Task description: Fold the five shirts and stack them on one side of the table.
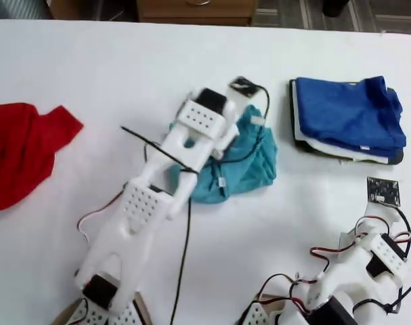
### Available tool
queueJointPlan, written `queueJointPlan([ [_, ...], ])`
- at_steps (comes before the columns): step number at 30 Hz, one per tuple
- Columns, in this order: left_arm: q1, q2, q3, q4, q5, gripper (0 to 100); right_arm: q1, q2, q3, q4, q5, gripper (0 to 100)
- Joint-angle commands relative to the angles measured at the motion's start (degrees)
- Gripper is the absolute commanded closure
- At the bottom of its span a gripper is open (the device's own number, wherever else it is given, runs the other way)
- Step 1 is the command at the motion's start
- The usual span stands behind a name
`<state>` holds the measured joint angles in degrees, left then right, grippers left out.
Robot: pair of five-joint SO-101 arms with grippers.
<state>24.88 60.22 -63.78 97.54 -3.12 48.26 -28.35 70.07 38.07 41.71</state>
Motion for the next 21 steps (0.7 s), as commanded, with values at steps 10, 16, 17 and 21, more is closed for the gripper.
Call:
queueJointPlan([
  [10,12.57,-1.05,-14.99,4.92,2.37,97,0.13,-1.54,0.0,-0.92,-0.18,87.2],
  [16,11.96,-8.09,-15.34,4.92,2.99,97,0.13,-1.54,0.0,-0.92,-0.18,87.2],
  [17,11.34,-9.23,-15.34,4.92,2.99,97,0.13,-1.54,0.0,-0.92,-0.18,87.2],
  [21,9.14,-10.9,-15.25,4.75,2.99,97,0.13,-1.54,0.0,-0.92,-0.18,87.2],
])
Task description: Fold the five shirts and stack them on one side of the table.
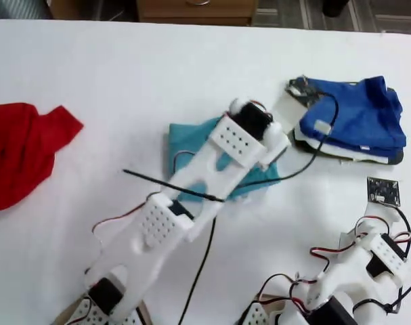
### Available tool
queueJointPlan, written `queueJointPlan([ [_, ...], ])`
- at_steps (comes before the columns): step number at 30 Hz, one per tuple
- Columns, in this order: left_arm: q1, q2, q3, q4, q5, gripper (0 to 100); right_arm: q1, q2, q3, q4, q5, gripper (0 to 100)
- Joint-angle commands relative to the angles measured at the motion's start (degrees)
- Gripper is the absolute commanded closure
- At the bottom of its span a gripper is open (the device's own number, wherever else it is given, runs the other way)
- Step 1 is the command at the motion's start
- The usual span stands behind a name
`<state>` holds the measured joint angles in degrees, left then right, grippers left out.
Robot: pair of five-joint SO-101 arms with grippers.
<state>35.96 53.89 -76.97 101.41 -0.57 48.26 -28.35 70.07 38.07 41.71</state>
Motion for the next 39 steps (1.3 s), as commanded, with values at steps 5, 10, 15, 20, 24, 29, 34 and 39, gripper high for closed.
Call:
queueJointPlan([
  [5,-3.87,-2.02,0.22,0.18,0.44,97,0.13,-1.54,0.0,-0.92,-0.09,87.2],
  [10,-1.23,4.92,2.95,0.53,0.53,97,0.13,-1.54,0.0,-0.92,-0.09,87.2],
  [15,4.66,6.86,2.95,0.53,0.53,97,0.13,-1.54,0.0,-0.92,-0.18,87.2],
  [20,5.54,6.77,1.19,0.88,0.53,97,0.13,-1.54,0.0,-0.92,-0.18,87.2],
  [24,2.64,6.77,-5.23,0.88,0.53,97,0.13,-1.54,0.0,-0.92,-0.18,87.2],
  [29,-3.96,7.47,-15.78,-0.53,0.53,97,0.13,-1.54,0.0,-0.92,-0.18,87.2],
  [34,-11.08,7.56,-13.05,-7.74,9.23,97,0.13,-1.54,0.0,-0.92,-0.18,87.2],
  [39,-11.78,7.56,-2.24,-19.43,11.43,97,0.13,-1.54,0.0,-0.92,-0.35,87.2],
])
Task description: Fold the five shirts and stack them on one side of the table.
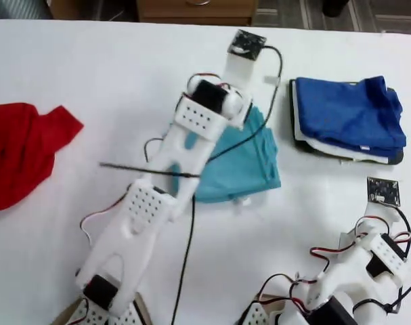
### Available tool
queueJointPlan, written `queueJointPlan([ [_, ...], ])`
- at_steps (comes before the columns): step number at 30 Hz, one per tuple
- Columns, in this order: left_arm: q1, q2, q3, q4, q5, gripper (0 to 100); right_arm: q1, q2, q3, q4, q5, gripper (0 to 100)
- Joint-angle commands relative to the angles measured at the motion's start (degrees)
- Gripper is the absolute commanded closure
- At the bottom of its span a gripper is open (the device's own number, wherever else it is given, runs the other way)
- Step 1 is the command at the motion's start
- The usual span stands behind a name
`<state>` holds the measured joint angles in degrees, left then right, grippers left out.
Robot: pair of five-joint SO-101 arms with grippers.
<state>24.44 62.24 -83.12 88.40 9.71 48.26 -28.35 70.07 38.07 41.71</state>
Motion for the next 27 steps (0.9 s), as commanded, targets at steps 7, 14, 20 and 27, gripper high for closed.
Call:
queueJointPlan([
  [7,2.2,-0.79,12.44,-16.0,-2.2,97,0.13,-1.54,0.0,-0.92,-0.44,87.2],
  [14,7.74,-0.79,19.21,-16.62,-9.67,97,0.13,-1.54,0.0,-0.84,-0.44,87.2],
  [20,7.3,-1.49,16.75,-16.0,-10.55,97,0.13,-1.54,0.0,-0.84,-0.44,87.2],
  [27,4.57,-1.49,1.27,-7.91,-10.46,97,0.13,-1.54,0.0,-0.84,-0.35,87.2],
])
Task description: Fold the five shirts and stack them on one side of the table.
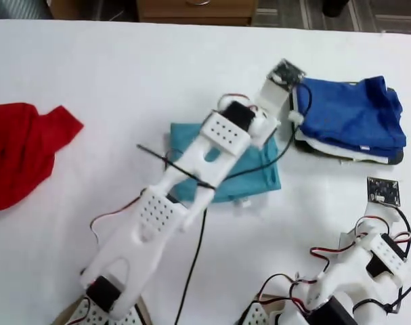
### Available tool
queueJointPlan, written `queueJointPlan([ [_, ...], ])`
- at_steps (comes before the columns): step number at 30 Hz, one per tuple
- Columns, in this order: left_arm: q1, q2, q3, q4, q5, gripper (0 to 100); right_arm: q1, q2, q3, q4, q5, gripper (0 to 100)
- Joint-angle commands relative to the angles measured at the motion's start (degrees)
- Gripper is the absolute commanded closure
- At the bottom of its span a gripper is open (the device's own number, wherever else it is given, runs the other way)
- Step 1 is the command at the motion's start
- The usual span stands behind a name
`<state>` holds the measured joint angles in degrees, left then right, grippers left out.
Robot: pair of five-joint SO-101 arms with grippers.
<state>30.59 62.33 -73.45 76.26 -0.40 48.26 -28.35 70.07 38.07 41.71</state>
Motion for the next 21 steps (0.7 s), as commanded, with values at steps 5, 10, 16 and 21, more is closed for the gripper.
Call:
queueJointPlan([
  [5,-4.22,-1.58,-22.46,17.76,-0.44,97,0.13,-1.54,0.0,-0.84,-0.44,87.2],
  [10,-7.56,-6.86,-20.7,26.37,-1.93,97,0.13,-1.54,0.0,-0.84,-0.44,87.2],
  [16,-13.71,-17.67,-18.24,26.37,-7.74,97,0.13,-1.54,0.0,-0.92,-0.44,87.2],
  [21,-19.16,-33.76,-4.26,26.37,-7.82,97,0.13,-1.54,0.0,-0.92,-0.44,87.2],
])
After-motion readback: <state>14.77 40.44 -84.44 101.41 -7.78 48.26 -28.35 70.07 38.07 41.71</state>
